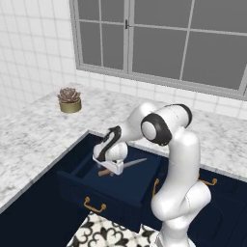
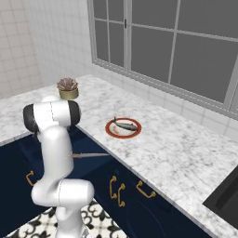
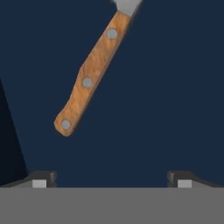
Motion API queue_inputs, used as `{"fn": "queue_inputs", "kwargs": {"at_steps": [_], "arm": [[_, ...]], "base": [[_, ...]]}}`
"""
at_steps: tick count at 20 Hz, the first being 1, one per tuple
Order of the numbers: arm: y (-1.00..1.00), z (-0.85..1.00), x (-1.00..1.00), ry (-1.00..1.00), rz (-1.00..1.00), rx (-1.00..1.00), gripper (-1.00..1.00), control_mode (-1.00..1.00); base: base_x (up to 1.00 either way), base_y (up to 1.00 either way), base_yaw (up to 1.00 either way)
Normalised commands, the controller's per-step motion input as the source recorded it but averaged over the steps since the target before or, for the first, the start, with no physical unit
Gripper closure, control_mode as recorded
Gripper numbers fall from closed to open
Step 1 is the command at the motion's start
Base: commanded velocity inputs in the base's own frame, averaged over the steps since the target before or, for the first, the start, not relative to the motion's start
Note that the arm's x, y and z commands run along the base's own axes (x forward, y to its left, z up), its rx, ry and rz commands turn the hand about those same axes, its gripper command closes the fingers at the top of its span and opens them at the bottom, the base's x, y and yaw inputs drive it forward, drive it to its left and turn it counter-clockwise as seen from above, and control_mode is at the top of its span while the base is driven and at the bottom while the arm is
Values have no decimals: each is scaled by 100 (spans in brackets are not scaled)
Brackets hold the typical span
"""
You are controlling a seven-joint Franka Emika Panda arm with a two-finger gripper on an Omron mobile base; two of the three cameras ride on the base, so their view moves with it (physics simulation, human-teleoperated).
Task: Pick up the knife from the drawer and place it on the cutting board. Then place the meat from the plate to the cutting board.
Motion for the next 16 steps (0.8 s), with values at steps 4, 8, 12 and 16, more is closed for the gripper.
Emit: {"fn": "queue_inputs", "kwargs": {"at_steps": [4, 8, 12, 16], "arm": [[-14, 0, 12, 0, -2, 1, -100, -100], [0, 0, 20, 0, -15, -5, -100, -100], [0, 0, 14, 0, -16, -4, -100, -100], [0, 0, 26, 0, -12, -1, -100, -100]], "base": [[0, 0, 0], [0, 0, 0], [0, 0, 0], [0, 0, 0]]}}
